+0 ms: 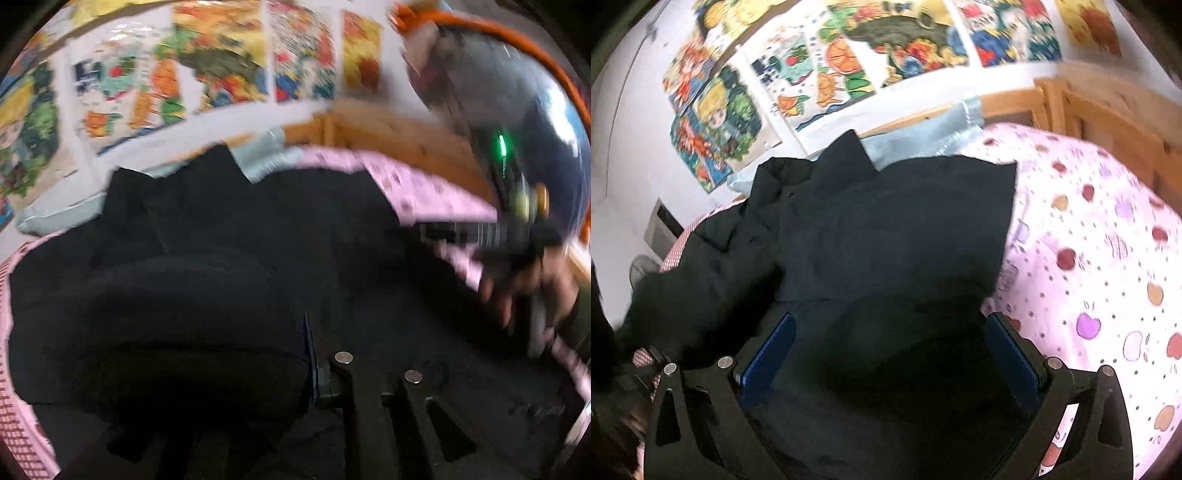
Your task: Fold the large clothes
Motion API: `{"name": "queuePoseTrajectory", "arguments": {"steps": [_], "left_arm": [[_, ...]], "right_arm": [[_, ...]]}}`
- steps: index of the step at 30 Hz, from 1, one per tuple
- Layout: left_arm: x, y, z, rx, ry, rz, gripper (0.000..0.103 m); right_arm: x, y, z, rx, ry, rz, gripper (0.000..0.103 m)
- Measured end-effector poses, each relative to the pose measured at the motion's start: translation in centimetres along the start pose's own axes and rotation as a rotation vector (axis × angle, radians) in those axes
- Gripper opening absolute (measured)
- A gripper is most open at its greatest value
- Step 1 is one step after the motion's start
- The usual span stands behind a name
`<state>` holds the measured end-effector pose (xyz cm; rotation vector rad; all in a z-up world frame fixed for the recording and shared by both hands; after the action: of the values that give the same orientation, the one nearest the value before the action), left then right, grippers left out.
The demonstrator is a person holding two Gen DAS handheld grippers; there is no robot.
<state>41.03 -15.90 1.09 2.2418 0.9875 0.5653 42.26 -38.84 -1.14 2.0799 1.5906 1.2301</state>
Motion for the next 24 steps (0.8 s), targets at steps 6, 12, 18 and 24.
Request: {"name": "queuePoseTrajectory", "arguments": {"steps": [6, 12, 18, 24], "left_arm": [[-2.5, -2.7, -0.6, 0.003, -0.091, 0.116, 0.061], [-2.8, -3.9, -5.2, -0.087, -0.129, 0.151, 0.086], [2.0, -5.5, -10.0, -0.167, -0.087, -0.049, 0.086], [10.0, -7.7, -10.3, -0.096, 0.281, -0.283, 0.092]], "right_arm": [[-1.3, -1.2, 1.1, 0.001, 0.034, 0.068, 0.101], [-0.5, -1.8, 1.0, -0.033, 0.1, 0.081, 0.101], [5.4, -3.8, -0.5, -0.063, 0.239, -0.163, 0.101], [11.7, -8.4, 0.5, 0.082, 0.342, -0.405, 0.101]]}}
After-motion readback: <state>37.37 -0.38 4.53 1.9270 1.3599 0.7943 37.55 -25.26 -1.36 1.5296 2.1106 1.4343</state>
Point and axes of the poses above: each gripper's, at about its wrist camera, not at the fingertips, and z roughly the way its jaws point, x to its left, y to its top, the point moved 1 cm from there along z, roughly the way its jaws point, and after that the axes turned 6 degrees about y, right-handed, at the moved point
